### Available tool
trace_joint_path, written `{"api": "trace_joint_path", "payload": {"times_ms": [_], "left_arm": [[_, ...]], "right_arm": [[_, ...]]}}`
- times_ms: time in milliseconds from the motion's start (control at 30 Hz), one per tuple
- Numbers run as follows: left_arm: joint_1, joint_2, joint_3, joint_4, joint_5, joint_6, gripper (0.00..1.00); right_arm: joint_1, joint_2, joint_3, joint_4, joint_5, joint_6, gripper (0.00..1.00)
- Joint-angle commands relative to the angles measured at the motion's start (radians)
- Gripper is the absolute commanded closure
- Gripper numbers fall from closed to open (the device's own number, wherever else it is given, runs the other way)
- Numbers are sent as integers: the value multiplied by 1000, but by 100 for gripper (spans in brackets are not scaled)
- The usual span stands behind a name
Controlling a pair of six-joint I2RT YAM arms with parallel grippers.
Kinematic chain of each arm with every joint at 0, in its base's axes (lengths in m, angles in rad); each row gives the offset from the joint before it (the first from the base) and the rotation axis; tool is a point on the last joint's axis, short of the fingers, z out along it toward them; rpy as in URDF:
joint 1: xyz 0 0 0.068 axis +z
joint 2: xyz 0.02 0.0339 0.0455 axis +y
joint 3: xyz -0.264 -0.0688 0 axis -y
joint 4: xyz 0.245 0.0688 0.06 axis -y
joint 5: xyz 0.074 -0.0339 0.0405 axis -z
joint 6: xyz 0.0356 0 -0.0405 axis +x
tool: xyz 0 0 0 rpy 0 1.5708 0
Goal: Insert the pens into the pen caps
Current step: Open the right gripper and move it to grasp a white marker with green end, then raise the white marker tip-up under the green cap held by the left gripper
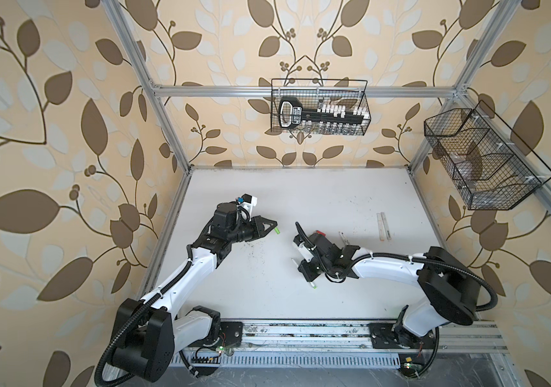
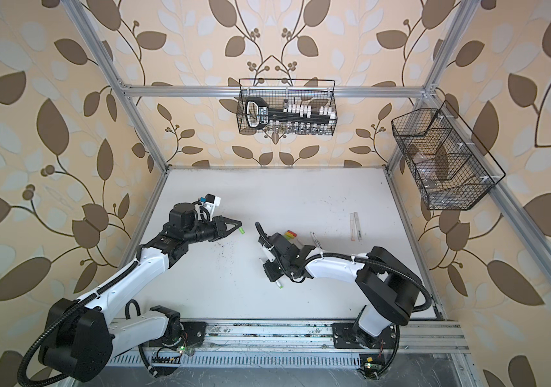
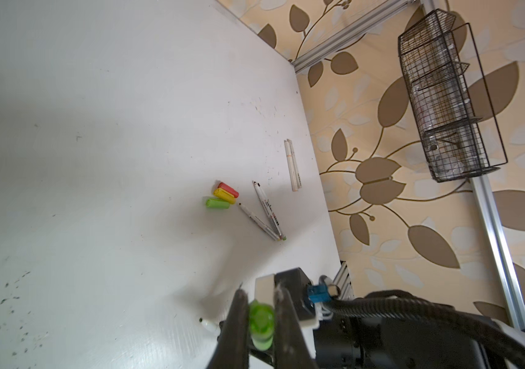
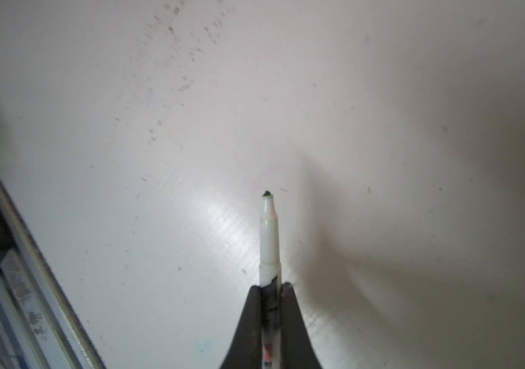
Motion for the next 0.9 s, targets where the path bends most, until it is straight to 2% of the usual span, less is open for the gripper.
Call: {"api": "trace_joint_path", "payload": {"times_ms": [0, 200, 400, 867], "left_arm": [[-5, -14, -21, 118, 76, -27, 100], [-9, -45, -47, 187, 131, -44, 100], [-53, -45, -40, 222, 176, -40, 100], [-72, -75, -40, 187, 152, -4, 100]], "right_arm": [[27, -77, -31, 137, -11, 33, 94], [29, -187, -92, 181, -5, 26, 95], [22, -257, -119, 208, -8, 22, 95], [8, -329, -129, 218, 4, 33, 96]]}}
